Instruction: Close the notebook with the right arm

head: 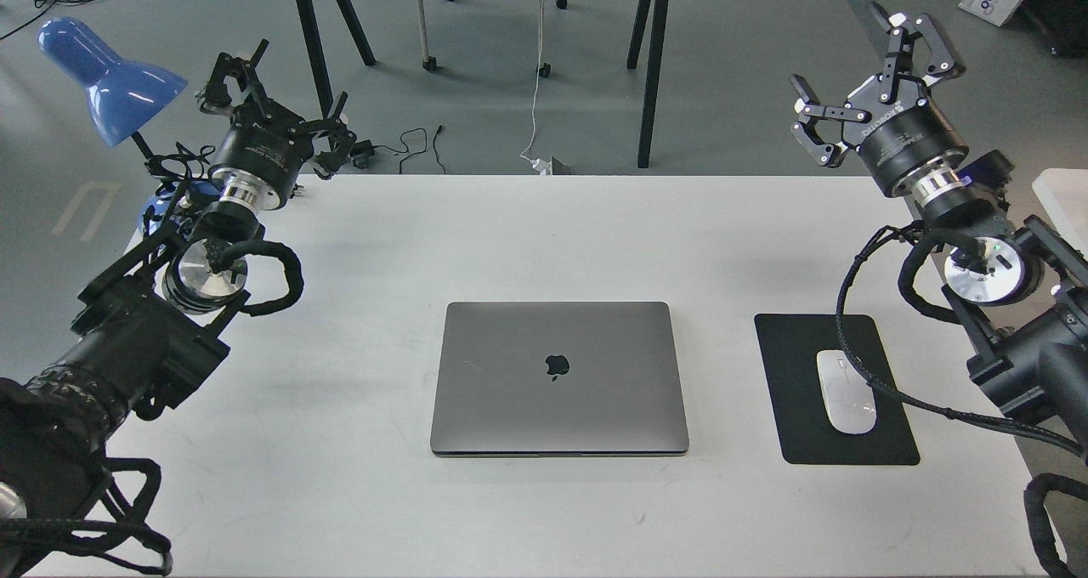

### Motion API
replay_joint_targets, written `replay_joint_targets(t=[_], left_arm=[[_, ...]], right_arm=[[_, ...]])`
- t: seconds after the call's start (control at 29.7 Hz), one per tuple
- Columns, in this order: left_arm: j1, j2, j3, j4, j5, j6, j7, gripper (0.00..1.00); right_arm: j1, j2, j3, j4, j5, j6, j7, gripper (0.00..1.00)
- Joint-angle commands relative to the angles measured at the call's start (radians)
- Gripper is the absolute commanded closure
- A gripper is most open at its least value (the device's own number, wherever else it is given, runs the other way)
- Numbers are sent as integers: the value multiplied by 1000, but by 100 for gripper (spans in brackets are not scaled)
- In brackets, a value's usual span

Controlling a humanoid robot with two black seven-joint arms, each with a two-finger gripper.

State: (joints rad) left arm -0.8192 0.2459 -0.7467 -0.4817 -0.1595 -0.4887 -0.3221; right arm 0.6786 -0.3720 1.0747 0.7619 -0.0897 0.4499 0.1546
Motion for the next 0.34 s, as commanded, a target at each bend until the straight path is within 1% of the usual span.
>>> replay_joint_targets(t=[0.0, 0.13, 0.24, 0.3], left_arm=[[0, 1, 0, 0, 0, 0, 0, 0], [0, 1, 0, 0, -2, 0, 0, 0], [0, 1, 0, 0, 0, 0, 0, 0], [0, 1, 0, 0, -2, 0, 0, 0]], right_arm=[[-1, 5, 10, -47, 96, 19, -7, 0], [-7, 22, 53, -90, 143, 23, -3, 0], [-4, 44, 68, -99, 143, 21, 26, 0], [1, 44, 59, -98, 143, 18, 31, 0]])
